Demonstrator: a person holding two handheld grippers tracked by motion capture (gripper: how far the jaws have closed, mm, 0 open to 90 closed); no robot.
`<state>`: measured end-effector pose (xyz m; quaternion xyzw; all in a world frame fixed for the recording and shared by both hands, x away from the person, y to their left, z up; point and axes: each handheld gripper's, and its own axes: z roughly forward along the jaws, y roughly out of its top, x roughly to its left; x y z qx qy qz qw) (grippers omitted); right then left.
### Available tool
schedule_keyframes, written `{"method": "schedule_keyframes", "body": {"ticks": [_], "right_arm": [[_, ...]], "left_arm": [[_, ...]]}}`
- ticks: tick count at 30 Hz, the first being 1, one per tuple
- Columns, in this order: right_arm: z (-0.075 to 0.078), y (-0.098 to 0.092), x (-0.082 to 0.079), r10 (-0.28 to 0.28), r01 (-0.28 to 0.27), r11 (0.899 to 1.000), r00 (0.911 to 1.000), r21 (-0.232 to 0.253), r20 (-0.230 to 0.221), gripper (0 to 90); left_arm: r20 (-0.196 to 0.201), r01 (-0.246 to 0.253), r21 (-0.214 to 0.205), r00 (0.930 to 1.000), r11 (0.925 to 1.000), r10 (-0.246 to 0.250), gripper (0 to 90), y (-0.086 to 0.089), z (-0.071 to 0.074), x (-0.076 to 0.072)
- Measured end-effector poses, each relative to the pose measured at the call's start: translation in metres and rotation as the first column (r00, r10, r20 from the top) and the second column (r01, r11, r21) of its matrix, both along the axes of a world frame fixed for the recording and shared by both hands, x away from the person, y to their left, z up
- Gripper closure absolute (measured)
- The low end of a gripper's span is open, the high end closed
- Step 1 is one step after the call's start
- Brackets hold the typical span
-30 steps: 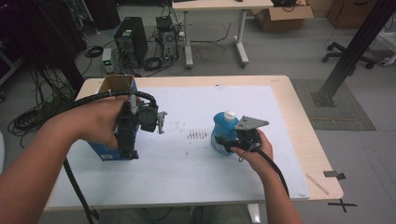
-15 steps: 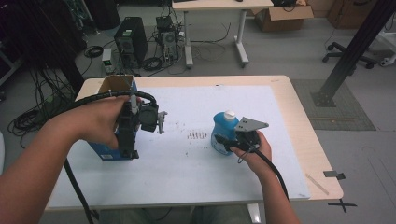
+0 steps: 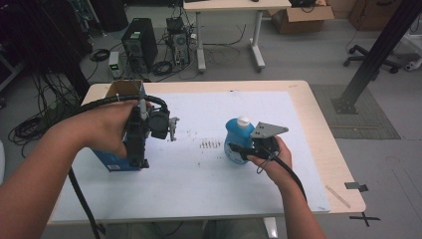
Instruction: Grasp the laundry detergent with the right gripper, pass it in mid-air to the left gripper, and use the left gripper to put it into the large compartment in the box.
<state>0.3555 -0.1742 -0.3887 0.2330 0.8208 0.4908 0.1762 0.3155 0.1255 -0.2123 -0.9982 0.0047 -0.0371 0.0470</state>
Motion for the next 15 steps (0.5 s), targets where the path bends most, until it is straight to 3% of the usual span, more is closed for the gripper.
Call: {"method": "schedule_keyframes", "body": {"ticks": [8, 15], "right_arm": [[0.034, -0.006, -0.005, 0.107, -0.107, 0.994, 0.9938, -0.009, -0.029, 46.1], [0.052, -0.007, -0.016, 0.245, -0.246, 0.969, 0.9672, -0.001, -0.067, 45.9]], "left_arm": [[0.005, 0.001, -0.013, 1.0, 0.9999, -0.001, 1.3, -0.005, 0.012, 0.001], [-0.008, 0.004, -0.018, 1.0, 0.9998, -0.004, 1.3, -0.014, 0.022, 0.003]]}}
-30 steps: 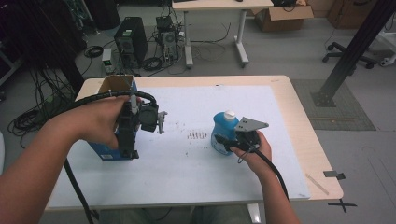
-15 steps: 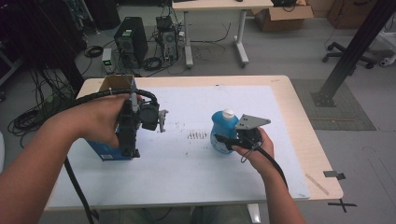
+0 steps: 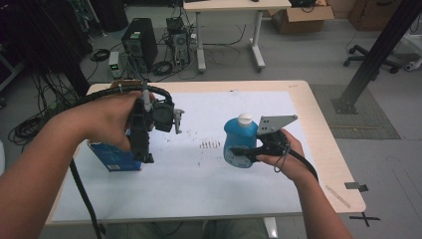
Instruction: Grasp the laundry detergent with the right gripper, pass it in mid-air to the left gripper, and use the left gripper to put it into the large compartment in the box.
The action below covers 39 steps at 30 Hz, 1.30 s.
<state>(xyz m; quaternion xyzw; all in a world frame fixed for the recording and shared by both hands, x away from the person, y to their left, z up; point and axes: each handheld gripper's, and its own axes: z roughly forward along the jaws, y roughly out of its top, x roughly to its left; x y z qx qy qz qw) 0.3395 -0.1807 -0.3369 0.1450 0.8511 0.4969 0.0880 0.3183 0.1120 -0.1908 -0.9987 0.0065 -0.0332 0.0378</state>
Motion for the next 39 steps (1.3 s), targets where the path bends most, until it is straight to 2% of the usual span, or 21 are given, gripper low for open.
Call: {"method": "schedule_keyframes", "body": {"ticks": [6, 9, 19, 29, 39], "right_arm": [[0.008, 0.013, -0.009, 0.085, -0.085, 0.996, 0.9961, -0.017, 0.024, 45.8], [0.009, 0.023, -0.013, 0.121, -0.12, 0.993, 0.9923, -0.017, 0.029, 45.8], [0.005, 0.042, -0.018, 0.191, -0.19, 0.981, 0.9811, -0.035, 0.03, 45.6], [-0.008, 0.07, -0.02, 0.222, -0.221, 0.975, 0.9746, -0.018, 0.03, 45.5], [-0.01, 0.092, -0.021, 0.241, -0.242, 0.97, 0.9696, 0.012, 0.044, 45.4]], "left_arm": [[-0.001, 0.018, -0.019, 0.9998, 0.9997, -0.018, 1.3, -0.014, 0.007, 0.001], [-0.005, 0.024, -0.008, 0.9997, 0.9997, -0.024, 1.3, -0.021, 0.007, 0.0], [-0.018, 0.033, 0.009, 0.9993, 0.9994, -0.033, 1.0, -0.036, 0.007, 0.0], [-0.026, 0.05, 0.008, 0.9984, 0.9987, -0.049, 1.1, -0.05, 0.002, -0.002], [-0.029, 0.048, -0.001, 0.9984, 0.9989, -0.048, 1.2, -0.053, -0.004, -0.002]]}}
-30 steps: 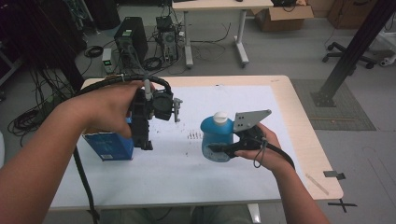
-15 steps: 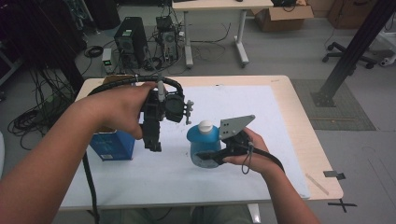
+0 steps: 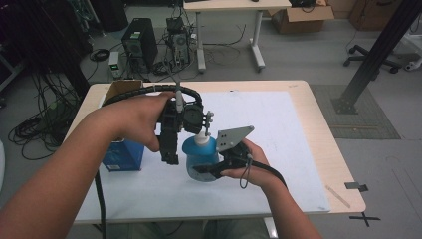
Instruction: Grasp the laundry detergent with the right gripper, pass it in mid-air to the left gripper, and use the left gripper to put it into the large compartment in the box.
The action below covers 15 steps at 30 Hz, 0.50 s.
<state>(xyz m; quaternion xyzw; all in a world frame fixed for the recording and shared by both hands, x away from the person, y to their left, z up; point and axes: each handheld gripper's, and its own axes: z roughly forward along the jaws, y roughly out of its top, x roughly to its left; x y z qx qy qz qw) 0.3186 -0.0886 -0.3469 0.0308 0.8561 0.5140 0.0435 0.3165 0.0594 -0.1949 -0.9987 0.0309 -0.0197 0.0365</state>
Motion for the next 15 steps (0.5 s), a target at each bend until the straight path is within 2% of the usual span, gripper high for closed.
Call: {"method": "schedule_keyframes", "body": {"ticks": [5, 15], "right_arm": [[-0.003, 0.006, 0.0, 0.006, -0.006, 1.0, 1.0, 0.007, 0.0, 45.4], [0.0, 0.02, -0.002, 0.021, -0.021, 1.0, 0.9998, 0.015, 0.007, 45.4]], "left_arm": [[-0.004, -0.004, -0.015, 1.0, 0.9999, 0.004, 1.2, 0.001, -0.005, 0.001], [-0.006, -0.012, -0.021, 0.9999, 0.9997, 0.012, 1.3, 0.002, -0.012, 0.002]]}}
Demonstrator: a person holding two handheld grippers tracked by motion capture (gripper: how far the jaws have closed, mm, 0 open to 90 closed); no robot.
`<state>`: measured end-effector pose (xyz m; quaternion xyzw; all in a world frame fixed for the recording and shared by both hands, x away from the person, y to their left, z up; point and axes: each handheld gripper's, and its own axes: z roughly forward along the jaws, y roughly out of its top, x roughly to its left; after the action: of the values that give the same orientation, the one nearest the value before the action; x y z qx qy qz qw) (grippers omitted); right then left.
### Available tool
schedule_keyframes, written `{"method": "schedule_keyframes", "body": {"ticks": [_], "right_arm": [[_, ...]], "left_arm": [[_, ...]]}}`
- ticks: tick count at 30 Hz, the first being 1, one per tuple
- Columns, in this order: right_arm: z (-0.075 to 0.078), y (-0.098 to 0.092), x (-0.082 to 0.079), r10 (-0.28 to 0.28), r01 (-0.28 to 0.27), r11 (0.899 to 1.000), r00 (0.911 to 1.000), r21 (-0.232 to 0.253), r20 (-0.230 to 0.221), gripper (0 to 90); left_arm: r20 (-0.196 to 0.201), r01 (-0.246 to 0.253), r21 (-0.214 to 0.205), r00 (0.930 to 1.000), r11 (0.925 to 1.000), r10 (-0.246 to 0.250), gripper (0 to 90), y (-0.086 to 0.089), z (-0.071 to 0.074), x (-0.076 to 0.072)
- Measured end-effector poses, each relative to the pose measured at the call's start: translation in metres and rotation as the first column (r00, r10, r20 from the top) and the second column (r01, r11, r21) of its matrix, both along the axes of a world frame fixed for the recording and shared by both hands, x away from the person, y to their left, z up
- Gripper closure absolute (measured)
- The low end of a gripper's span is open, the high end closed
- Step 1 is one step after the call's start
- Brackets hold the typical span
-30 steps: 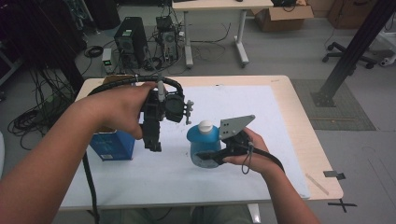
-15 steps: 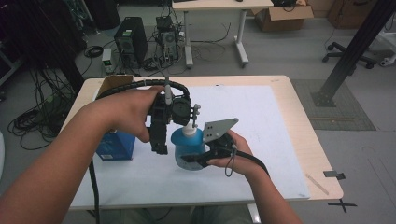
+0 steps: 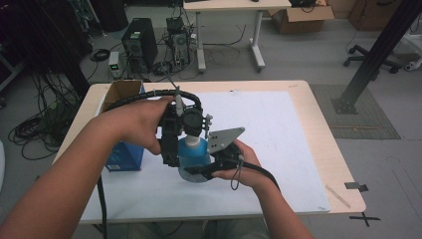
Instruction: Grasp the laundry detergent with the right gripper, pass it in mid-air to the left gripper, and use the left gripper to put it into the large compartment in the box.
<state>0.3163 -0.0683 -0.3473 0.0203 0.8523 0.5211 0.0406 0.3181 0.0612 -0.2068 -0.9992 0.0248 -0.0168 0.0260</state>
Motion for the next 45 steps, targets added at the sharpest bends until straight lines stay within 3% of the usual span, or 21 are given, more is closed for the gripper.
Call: {"method": "schedule_keyframes", "body": {"ticks": [22, 27, 30, 45], "right_arm": [[0.008, 0.021, -0.001, 0.0, 0.0, 1.0, 0.9996, 0.011, 0.027, 45.3], [0.008, 0.022, 0.0, 0.0, 0.0, 1.0, 0.9988, 0.009, 0.05, 45.3], [0.008, 0.023, -0.002, 0.002, -0.002, 1.0, 0.9997, 0.017, 0.025, 45.3], [0.01, 0.024, -0.001, 0.002, -0.002, 1.0, 0.9993, 0.015, 0.036, 45.2]], "left_arm": [[0.007, 0.006, -0.019, 1.0, 0.9998, -0.005, 2.2, 0.001, -0.007, -0.002], [0.008, 0.005, -0.02, 1.0, 0.9998, -0.005, 5.1, 0.001, -0.009, -0.002], [0.006, 0.008, -0.019, 1.0, 0.9998, -0.008, 6.1, 0.001, -0.01, -0.002], [-0.001, 0.02, -0.022, 0.9998, 0.9996, -0.02, 16.4, 0.003, -0.012, -0.002]]}}
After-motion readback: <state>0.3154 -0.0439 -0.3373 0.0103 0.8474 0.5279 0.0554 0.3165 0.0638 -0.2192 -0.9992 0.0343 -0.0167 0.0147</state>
